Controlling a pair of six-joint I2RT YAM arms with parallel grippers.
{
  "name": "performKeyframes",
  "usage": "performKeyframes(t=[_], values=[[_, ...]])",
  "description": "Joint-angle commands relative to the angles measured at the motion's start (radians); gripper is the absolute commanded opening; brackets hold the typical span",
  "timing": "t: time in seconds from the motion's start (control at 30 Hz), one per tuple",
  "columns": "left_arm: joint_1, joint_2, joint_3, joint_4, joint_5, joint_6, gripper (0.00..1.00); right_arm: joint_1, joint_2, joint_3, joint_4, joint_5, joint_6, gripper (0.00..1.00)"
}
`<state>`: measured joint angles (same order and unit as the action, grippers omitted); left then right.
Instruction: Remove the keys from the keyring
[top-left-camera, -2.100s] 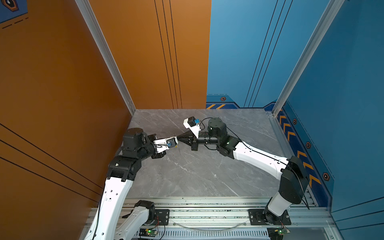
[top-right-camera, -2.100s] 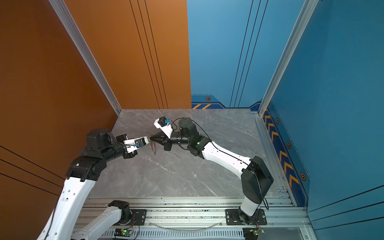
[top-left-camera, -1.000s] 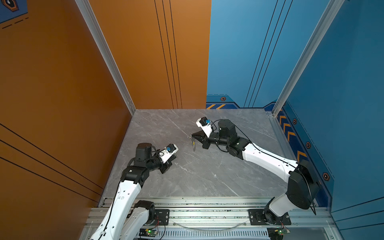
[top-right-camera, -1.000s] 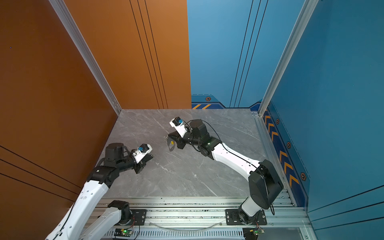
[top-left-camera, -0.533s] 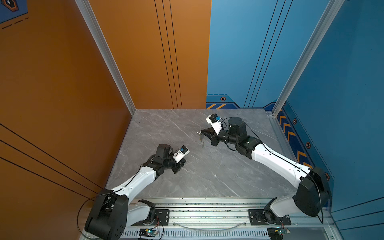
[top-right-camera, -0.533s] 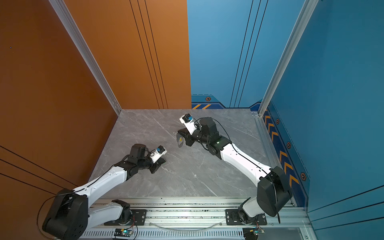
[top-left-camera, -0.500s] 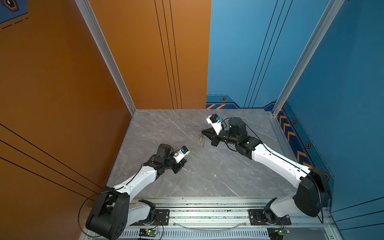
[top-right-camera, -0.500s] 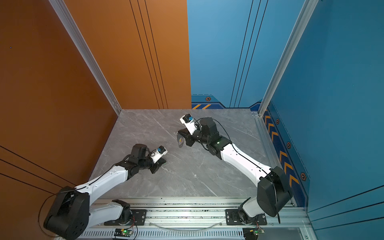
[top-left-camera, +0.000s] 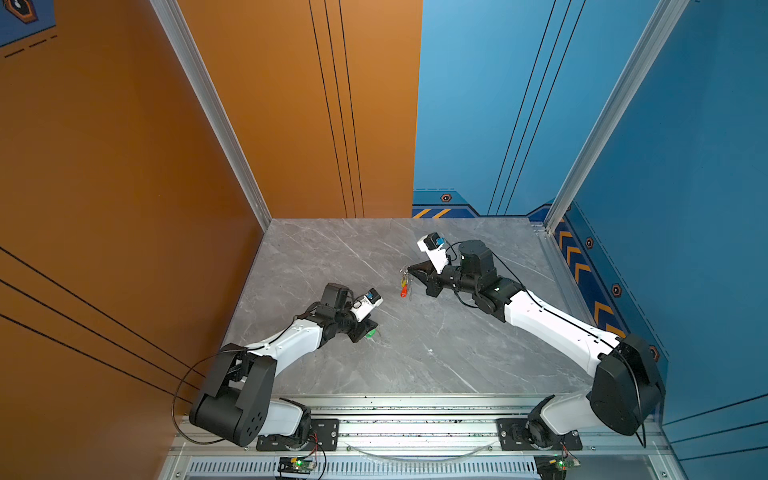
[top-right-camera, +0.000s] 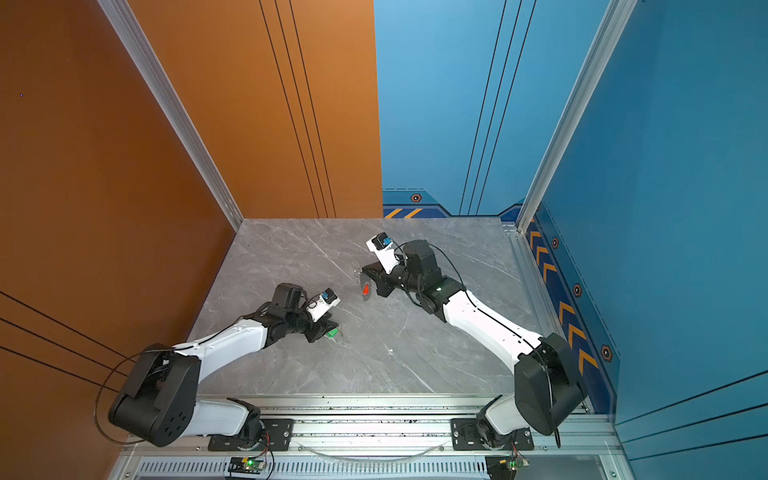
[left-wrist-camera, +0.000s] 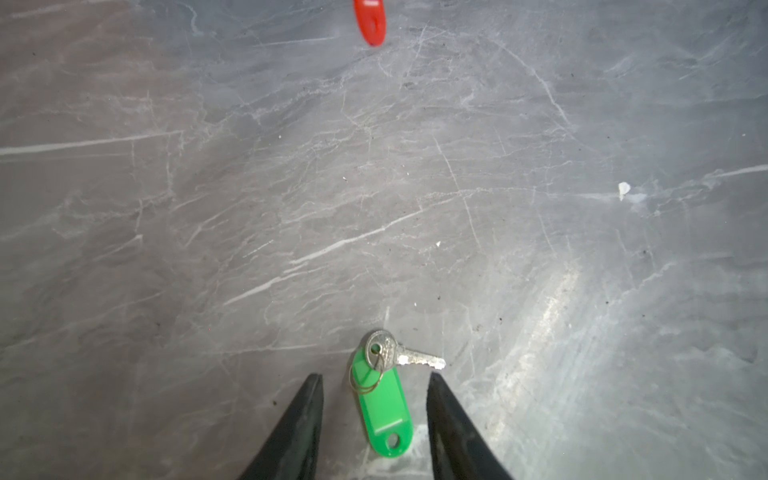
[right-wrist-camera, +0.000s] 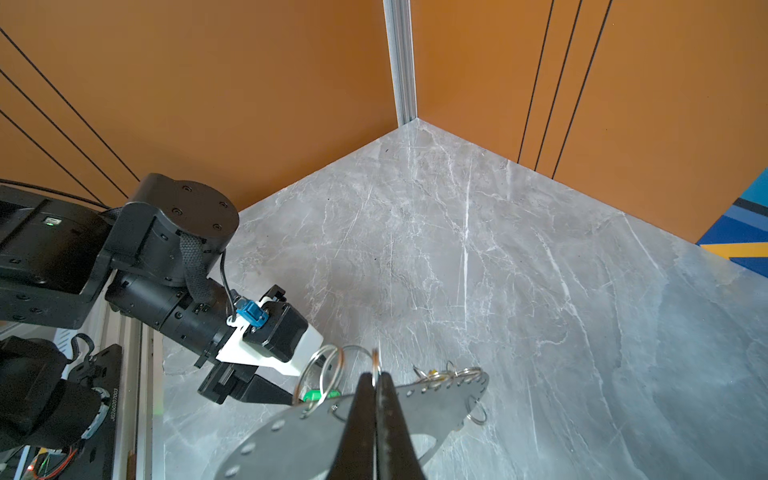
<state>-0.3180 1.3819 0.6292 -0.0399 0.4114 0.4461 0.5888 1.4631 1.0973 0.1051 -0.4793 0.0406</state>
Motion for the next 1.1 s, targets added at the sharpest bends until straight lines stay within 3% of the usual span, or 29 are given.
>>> performKeyframes(t=[0.0, 0.2, 0.53, 1.07], values=[[0.034, -0.05, 0.063, -0.081, 0.019, -0.009, 0.51, -0.016, -0.03, -0.003, 0.092, -0.043, 0.061, 0.0], [0.144, -0.153, 0.133, -0.08, 0.199, -0.117, 0.63, -0.023, -0.014, 0.017, 0.131, -0.096, 0.103, 0.0], [0.186, -0.066, 0.25, 0.132, 0.518, -0.37, 0.59, -0.017, 0.05, 0.157, 0.12, -0.198, 0.105, 0.0], [0.177, 0.0, 0.377, 0.216, 0.643, -0.387, 0.41, 0.021, 0.113, 0.361, -0.002, -0.278, 0.051, 0.0]])
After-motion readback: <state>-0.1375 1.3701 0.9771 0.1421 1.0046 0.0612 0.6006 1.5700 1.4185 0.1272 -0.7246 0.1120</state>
